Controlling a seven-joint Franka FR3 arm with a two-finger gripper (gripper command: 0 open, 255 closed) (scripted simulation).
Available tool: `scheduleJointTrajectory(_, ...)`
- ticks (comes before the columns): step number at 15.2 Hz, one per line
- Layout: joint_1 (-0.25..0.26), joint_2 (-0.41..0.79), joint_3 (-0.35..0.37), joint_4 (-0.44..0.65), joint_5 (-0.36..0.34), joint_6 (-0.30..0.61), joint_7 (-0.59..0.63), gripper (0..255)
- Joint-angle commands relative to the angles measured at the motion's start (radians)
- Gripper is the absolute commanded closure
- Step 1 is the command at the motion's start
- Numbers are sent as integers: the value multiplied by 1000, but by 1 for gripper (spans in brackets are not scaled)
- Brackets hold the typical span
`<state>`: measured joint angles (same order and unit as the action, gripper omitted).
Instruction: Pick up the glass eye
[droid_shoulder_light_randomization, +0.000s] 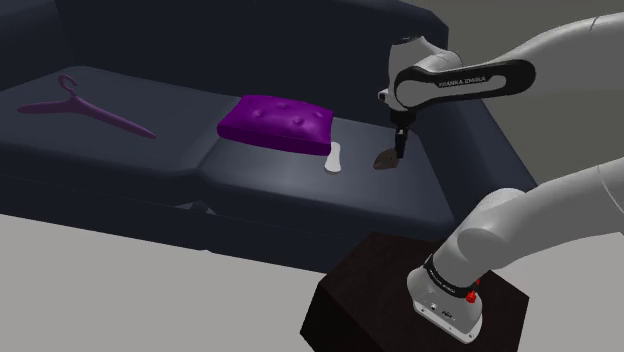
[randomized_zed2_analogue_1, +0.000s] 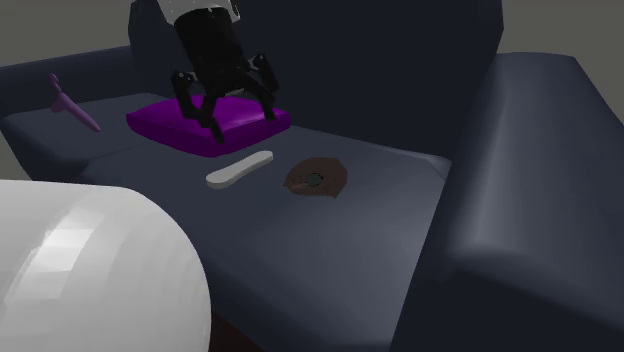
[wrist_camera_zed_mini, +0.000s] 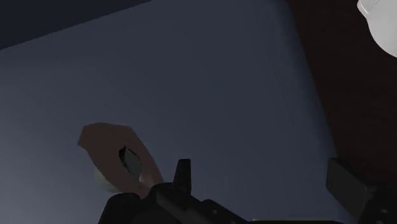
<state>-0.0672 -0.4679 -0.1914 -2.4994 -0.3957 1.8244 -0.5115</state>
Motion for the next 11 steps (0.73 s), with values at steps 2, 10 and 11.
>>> scheduleJointTrajectory(2, -12, 93, -45, 17, -52, 92, -73, 0)
scheduleJointTrajectory(10, -41, 382, -133, 139, -130, 309, -254, 0)
scheduleJointTrajectory(11, -45, 420, -141, 160, -135, 334, -276, 0)
